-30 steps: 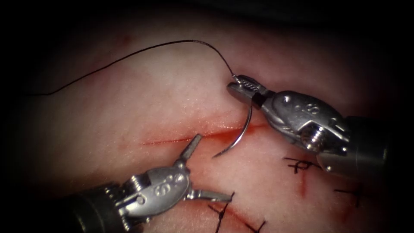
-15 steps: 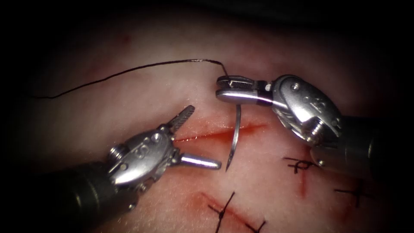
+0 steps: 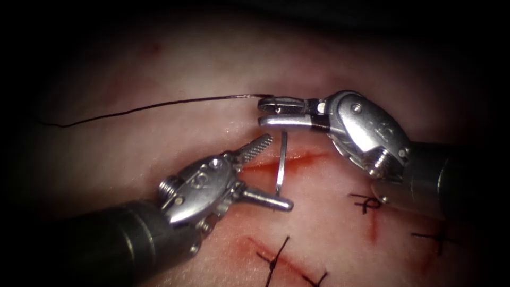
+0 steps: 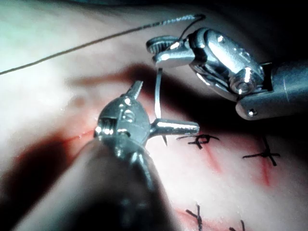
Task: Wound Closure
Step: Hand the needle back to the left gripper to adjust the grip.
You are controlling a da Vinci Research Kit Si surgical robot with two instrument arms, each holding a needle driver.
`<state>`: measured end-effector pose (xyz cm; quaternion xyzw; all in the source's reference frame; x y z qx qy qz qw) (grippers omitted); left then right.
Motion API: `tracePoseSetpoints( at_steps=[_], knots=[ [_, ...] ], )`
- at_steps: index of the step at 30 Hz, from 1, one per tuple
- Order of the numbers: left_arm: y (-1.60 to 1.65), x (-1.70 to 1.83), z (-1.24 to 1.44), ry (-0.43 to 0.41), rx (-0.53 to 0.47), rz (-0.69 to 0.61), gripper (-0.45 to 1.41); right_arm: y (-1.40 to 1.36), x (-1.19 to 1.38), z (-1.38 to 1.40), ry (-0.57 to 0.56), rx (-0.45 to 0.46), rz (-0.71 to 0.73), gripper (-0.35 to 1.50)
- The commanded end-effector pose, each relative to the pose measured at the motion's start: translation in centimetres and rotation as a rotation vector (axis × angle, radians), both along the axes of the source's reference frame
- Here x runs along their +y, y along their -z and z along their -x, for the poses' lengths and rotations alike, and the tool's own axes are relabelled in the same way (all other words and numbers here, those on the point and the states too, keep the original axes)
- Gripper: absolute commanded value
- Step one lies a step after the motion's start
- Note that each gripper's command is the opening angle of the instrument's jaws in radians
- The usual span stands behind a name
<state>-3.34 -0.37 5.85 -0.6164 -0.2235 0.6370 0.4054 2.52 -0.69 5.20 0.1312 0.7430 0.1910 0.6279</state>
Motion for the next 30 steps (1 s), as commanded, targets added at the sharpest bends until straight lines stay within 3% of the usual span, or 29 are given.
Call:
tracePoseSetpoints(
  at_steps=[1,12,14,15,16,20,23,24,27,28,30],
  knots=[
    [-0.05,0.04,0.07,-0.005,-0.001,-0.002,0.89,-0.05,0.01,-0.10,0.003,0.006,0.003,-0.35],
    [-0.11,0.04,0.11,-0.042,-0.077,-0.067,0.64,-0.01,-0.02,-0.14,0.017,0.025,0.014,-0.35],
    [-0.13,0.06,0.10,-0.060,-0.113,-0.089,0.25,-0.01,-0.02,-0.14,0.018,0.025,0.014,-0.35],
    [-0.15,0.07,0.10,-0.078,-0.144,-0.098,-0.11,-0.02,-0.02,-0.14,0.018,0.025,0.014,-0.35],
    [-0.16,0.07,0.10,-0.088,-0.163,-0.113,-0.25,-0.02,-0.02,-0.14,0.016,0.023,0.013,-0.35],
    [-0.19,0.08,0.10,-0.084,-0.187,-0.196,-0.45,-0.02,-0.03,-0.14,0.006,0.009,0.011,-0.35],
    [-0.19,0.08,0.08,-0.061,-0.185,-0.278,-0.45,-0.02,-0.02,-0.13,-0.017,-0.021,-0.034,-0.35],
    [-0.18,0.08,0.07,-0.055,-0.189,-0.313,-0.45,-0.03,-0.03,-0.13,-0.035,-0.042,-0.075,-0.03],
    [-0.16,0.06,0.05,-0.048,-0.193,-0.354,-0.45,-0.02,-0.04,-0.12,-0.029,-0.036,-0.115,0.12],
    [-0.15,0.06,0.04,-0.049,-0.193,-0.354,-0.45,-0.02,-0.05,-0.12,-0.029,-0.036,-0.115,0.26],
    [-0.13,0.05,0.02,-0.051,-0.194,-0.354,-0.45,0.00,-0.06,-0.11,-0.032,-0.039,-0.152,0.73]
  ],
)
